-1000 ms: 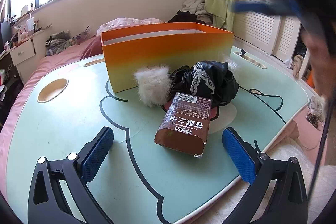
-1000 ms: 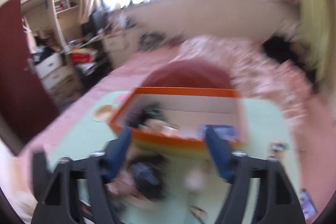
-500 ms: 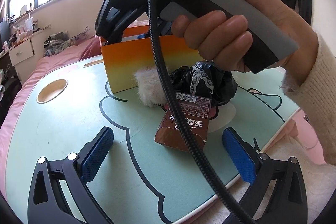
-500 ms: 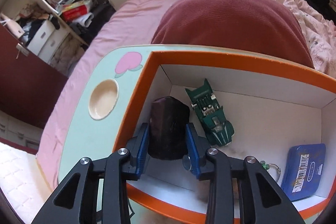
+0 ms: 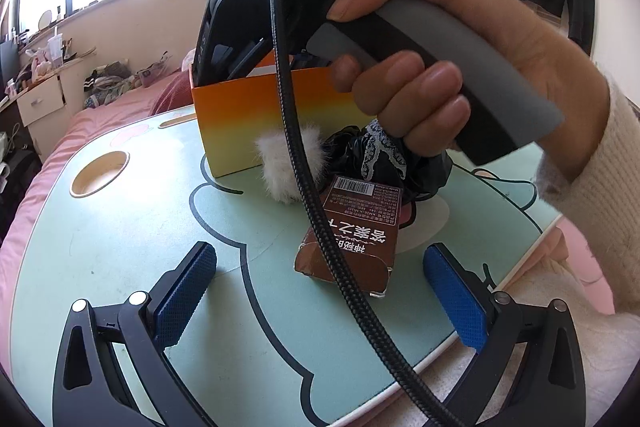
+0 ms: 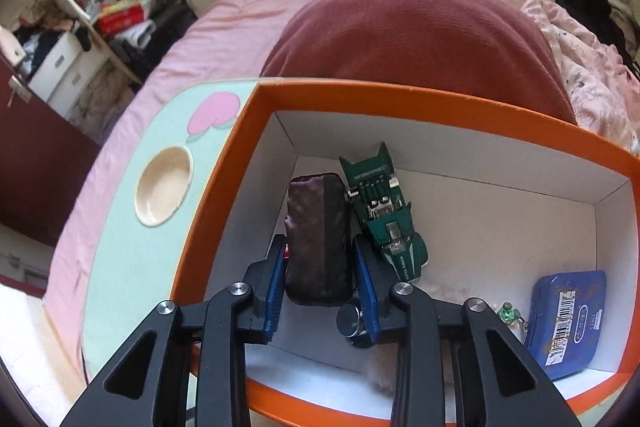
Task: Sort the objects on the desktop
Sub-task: 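Reach into the box and grasp the dark purple pouch with the right gripper, then lift the purple pouch out and set it beside the black bag, open right gripper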
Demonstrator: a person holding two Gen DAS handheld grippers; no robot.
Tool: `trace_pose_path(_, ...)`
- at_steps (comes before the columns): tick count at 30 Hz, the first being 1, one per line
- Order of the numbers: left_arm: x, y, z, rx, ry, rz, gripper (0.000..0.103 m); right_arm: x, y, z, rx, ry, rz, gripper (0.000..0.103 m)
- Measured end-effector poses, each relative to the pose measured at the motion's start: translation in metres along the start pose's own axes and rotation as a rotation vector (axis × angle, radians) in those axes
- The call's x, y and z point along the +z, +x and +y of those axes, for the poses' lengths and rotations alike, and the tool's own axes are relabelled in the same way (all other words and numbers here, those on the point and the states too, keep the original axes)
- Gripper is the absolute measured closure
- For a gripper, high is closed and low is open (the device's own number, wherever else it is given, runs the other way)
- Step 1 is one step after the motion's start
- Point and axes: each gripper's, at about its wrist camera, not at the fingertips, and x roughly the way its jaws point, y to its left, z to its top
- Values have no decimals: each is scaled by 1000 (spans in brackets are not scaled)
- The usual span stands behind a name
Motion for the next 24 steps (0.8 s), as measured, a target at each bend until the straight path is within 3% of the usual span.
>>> trace_pose_path(3,0,0,-1,-1,0,0,0,-1,-16,-8,109,38,-76,76)
trace_pose_path(8,0,0,-1,-1,1,-1,0,-15,-74,-22,194,55,-280,76)
trace_pose_path(11,0,0,-1,-1,0,-1,0,-48,-118,-33,224,62,-395,76)
trace_pose_path(14,0,0,-1,0,1,-1,0,-91,-147,-35,192,47,-456,76)
trace_pose_path(17,0,0,-1,0,1,0,0,-132,-153,-52,135,49,-448,76)
trace_pose_path(20,0,0,0,1,1,0,0,-176,-133,-69,117,82,-369,76)
trace_pose_path(24,0,0,-1,1,2,1,0,-190,-107,-76,70,89,-323,76)
